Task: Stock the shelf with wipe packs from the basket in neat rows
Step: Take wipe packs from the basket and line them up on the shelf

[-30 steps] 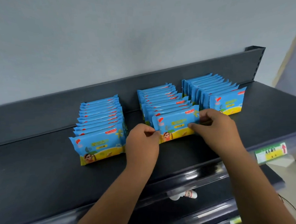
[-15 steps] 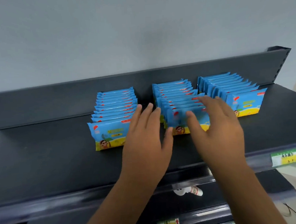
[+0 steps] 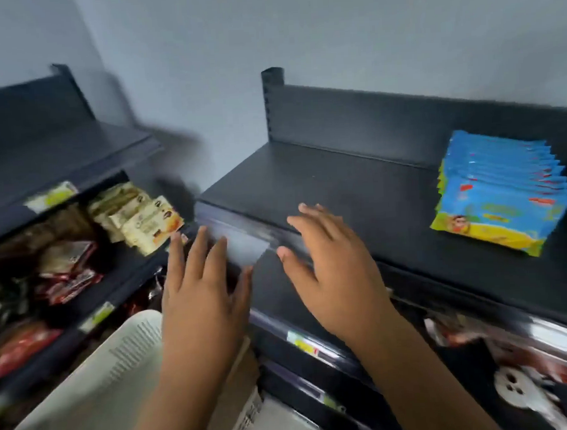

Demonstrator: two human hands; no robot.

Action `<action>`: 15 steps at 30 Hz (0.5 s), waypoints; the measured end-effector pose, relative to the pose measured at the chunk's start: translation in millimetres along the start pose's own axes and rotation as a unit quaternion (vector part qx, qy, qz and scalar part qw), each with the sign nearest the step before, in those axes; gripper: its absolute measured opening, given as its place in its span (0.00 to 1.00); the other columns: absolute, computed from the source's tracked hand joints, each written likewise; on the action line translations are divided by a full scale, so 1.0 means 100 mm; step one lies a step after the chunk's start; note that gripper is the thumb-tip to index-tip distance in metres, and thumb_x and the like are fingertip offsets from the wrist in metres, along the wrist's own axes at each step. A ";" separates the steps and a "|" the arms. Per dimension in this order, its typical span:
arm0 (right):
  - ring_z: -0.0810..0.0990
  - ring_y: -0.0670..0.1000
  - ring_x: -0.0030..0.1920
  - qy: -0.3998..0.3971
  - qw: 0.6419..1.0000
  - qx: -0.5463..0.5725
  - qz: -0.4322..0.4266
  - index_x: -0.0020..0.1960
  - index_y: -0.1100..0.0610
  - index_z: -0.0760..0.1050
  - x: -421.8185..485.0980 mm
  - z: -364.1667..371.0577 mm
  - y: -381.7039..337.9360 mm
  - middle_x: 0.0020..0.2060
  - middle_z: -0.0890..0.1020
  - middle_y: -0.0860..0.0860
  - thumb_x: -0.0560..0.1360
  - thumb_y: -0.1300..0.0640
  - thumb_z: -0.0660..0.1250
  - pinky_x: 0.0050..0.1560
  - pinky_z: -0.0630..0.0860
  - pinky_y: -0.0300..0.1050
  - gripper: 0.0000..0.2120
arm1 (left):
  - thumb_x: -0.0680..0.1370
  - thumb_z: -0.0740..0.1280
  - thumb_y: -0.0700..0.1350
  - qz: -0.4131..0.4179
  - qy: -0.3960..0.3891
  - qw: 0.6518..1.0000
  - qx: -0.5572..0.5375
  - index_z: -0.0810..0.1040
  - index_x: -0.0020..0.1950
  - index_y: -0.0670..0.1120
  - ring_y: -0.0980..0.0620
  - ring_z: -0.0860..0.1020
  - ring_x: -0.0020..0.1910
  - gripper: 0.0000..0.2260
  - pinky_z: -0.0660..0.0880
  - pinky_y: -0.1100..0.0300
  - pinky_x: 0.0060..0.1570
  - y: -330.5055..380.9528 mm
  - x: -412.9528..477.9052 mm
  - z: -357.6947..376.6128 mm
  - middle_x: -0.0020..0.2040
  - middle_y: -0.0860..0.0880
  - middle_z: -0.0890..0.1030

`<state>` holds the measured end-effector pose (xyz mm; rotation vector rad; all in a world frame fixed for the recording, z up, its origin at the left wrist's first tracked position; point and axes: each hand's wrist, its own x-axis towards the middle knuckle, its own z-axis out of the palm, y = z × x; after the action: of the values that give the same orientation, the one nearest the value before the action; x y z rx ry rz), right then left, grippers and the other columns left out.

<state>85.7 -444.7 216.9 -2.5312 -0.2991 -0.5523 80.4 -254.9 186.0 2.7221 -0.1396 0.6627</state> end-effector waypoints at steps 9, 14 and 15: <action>0.77 0.53 0.64 -0.223 0.970 0.081 -0.053 0.69 0.53 0.74 0.14 1.84 -1.45 0.64 0.79 0.50 0.82 0.43 0.62 0.62 0.75 0.53 0.20 | 0.80 0.70 0.48 -0.282 -0.046 0.958 -0.005 0.77 0.70 0.40 0.38 0.62 0.78 0.20 0.56 0.45 0.79 -2.19 -1.09 -0.23 0.74 0.39 0.72; 0.78 0.51 0.65 -0.377 0.900 0.187 0.116 0.68 0.45 0.75 -0.06 2.70 -1.54 0.65 0.79 0.45 0.79 0.40 0.61 0.64 0.75 0.51 0.19 | 0.83 0.65 0.50 -0.494 -0.042 0.855 -0.153 0.78 0.66 0.47 0.49 0.78 0.58 0.14 0.75 0.55 0.57 -2.65 -1.44 -0.10 0.63 0.47 0.79; 0.77 0.50 0.66 -0.406 0.881 0.190 0.149 0.68 0.46 0.76 -0.07 2.86 -1.51 0.66 0.79 0.45 0.81 0.44 0.61 0.62 0.74 0.47 0.18 | 0.83 0.65 0.50 -0.529 -0.045 0.828 -0.180 0.79 0.63 0.49 0.51 0.79 0.51 0.10 0.75 0.58 0.50 -2.71 -1.47 0.00 0.59 0.48 0.79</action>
<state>125.0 -164.8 59.3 -2.2159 -0.2630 0.6603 -3.2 1.7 38.1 1.9909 1.0387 0.1305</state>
